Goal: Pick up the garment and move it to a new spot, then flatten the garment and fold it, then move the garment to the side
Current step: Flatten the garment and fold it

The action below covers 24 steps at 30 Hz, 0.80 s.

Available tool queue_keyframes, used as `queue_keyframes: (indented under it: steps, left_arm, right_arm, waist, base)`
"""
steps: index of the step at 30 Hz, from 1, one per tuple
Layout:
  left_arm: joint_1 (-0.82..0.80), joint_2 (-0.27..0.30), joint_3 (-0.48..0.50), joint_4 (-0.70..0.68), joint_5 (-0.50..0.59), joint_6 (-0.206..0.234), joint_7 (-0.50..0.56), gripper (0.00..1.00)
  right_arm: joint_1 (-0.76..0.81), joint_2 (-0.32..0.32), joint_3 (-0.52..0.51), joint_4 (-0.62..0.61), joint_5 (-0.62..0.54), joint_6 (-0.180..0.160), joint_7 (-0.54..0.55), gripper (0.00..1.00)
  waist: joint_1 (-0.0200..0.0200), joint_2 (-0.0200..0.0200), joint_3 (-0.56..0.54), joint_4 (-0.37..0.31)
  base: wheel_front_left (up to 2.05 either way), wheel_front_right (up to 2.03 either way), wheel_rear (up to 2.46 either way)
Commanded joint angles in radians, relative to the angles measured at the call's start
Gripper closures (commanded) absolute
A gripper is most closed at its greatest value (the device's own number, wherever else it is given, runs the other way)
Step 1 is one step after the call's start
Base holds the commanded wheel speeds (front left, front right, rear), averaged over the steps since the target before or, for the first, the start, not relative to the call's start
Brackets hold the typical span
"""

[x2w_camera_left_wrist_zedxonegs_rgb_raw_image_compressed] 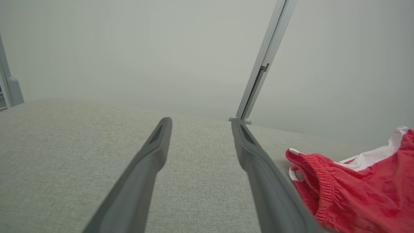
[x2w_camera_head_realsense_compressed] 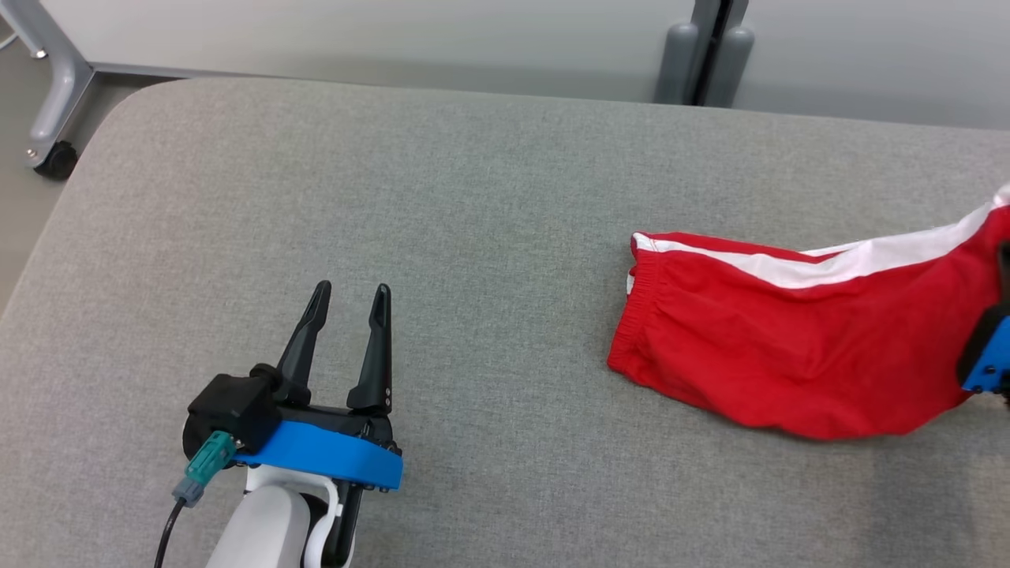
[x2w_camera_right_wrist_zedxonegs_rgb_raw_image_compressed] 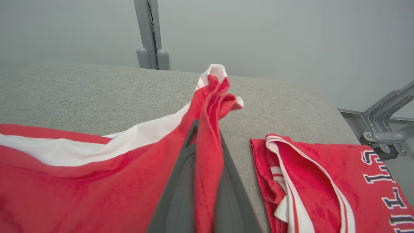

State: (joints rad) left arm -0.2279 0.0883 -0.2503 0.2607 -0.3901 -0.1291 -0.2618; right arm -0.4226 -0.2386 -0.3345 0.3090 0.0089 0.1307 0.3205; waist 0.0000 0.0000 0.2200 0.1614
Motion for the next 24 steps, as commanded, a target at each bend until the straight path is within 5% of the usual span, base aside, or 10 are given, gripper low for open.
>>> queue_keyframes:
  steps: [1,13,24]
  left_arm:
    - [0.005,0.003,-0.002,-0.001,0.001,-0.001,-0.004,0.0]
    - [0.021,-0.001,-0.014,0.005,-0.013,-0.001,-0.004,0.0]
    - [-0.004,-0.005,-0.027,0.003,-0.022,-0.002,-0.004,0.0]
  right_arm:
    - [0.015,0.006,0.004,-0.013,-0.009,0.0,0.003,1.0]
    - [0.026,0.074,0.232,-0.077,0.01,0.0,0.073,1.0]
    - [-0.109,0.167,0.4,0.148,-0.003,0.0,0.061,1.0]
  waist:
    - [0.0,0.0,-0.005,-0.004]
    - [0.0,0.0,-0.036,0.016]
    - [0.0,0.0,-0.014,0.06]
  base:
    - [0.0,0.0,0.0]
    - [0.0,0.0,0.0]
    - [0.0,0.0,0.0]
